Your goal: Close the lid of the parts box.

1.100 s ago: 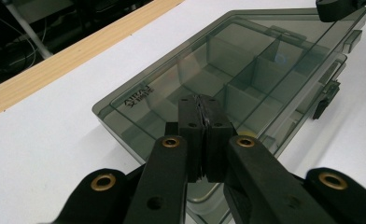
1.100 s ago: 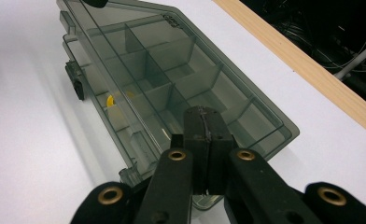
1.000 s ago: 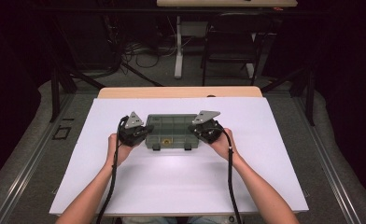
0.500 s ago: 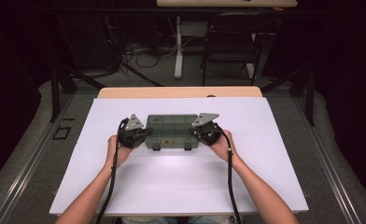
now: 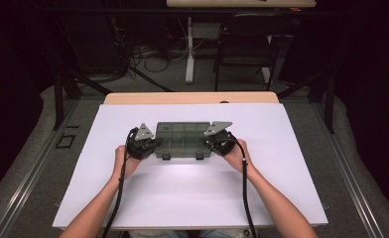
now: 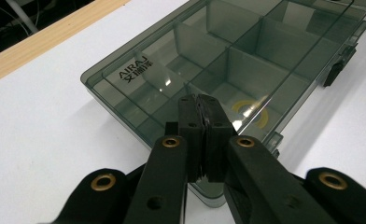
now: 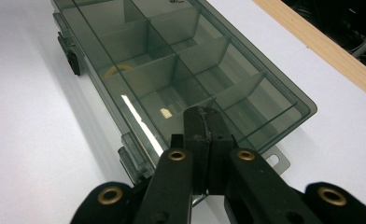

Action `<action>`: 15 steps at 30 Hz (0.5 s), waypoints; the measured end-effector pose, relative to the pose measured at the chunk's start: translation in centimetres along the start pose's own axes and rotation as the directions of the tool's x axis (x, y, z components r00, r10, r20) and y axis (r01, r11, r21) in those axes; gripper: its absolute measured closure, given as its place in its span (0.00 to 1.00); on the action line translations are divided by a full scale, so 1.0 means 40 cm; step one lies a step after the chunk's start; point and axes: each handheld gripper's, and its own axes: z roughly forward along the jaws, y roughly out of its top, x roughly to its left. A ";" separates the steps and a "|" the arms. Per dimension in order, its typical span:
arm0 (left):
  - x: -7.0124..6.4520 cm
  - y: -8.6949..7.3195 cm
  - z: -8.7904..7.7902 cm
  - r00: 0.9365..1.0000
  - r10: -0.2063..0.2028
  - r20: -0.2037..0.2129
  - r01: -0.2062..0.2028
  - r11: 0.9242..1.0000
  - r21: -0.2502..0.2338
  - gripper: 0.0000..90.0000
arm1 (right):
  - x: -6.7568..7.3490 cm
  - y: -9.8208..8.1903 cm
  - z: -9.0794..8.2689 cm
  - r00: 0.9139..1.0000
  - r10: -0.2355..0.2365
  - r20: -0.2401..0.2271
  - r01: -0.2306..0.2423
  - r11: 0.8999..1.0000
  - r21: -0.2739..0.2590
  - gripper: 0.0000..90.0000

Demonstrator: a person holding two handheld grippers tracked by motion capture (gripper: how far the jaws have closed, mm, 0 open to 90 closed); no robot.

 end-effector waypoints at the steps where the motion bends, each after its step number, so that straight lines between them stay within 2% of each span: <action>1: 0.000 0.000 0.000 1.000 0.001 0.001 -0.001 1.000 0.003 0.98 | 0.000 0.000 0.000 1.000 0.000 -0.002 0.000 1.000 0.004 1.00; 15: -0.001 -0.006 0.007 1.000 0.000 0.006 0.000 1.000 0.014 0.98 | 0.001 -0.009 0.012 1.000 -0.001 -0.009 0.001 1.000 0.025 1.00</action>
